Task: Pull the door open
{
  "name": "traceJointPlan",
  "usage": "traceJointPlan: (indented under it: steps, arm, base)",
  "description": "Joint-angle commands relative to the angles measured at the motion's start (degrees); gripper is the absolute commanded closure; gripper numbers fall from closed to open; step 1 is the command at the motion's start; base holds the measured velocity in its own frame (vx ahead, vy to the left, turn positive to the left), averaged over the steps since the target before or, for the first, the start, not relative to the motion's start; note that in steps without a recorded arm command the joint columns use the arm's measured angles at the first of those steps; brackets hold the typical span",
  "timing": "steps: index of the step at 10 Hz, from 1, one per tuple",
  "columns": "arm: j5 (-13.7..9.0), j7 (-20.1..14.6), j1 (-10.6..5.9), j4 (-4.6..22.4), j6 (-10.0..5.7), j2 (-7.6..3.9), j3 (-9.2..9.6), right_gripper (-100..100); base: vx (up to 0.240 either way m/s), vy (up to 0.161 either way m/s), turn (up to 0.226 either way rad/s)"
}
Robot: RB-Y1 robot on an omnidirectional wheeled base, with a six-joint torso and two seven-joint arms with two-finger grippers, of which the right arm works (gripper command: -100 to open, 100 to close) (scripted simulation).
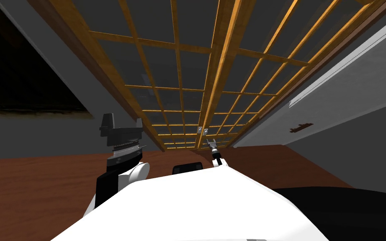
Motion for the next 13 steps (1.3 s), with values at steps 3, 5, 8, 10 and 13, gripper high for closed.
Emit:
traceJointPlan:
  steps: [3, 5, 8, 10, 13]
  arm:
    - [-0.11, -0.73, 1.8, -0.46, 0.77, -1.76, -0.61, -100]
    - [-0.43, -0.81, 3.2, -0.04, 0.86, -3.33, -1.46, -100]
    - [-0.99, -0.97, 5.25, 0.6, 1.0, -5.28, -2.83, -100]
    - [-1.55, -1.14, 6.97, 1.17, 1.1, -6.57, -4.11, -100]
    - [-2.73, -1.59, 9.11, 2.12, 1.15, -7.63, -6.36, -100]
  base:
    - [-0.138, -0.033, -0.041]
    - [-0.077, -0.017, -0.024]
    - [-0.156, -0.04, -0.057]
    - [-0.171, -0.039, -0.046]
    - [-0.073, -0.033, 0.026]
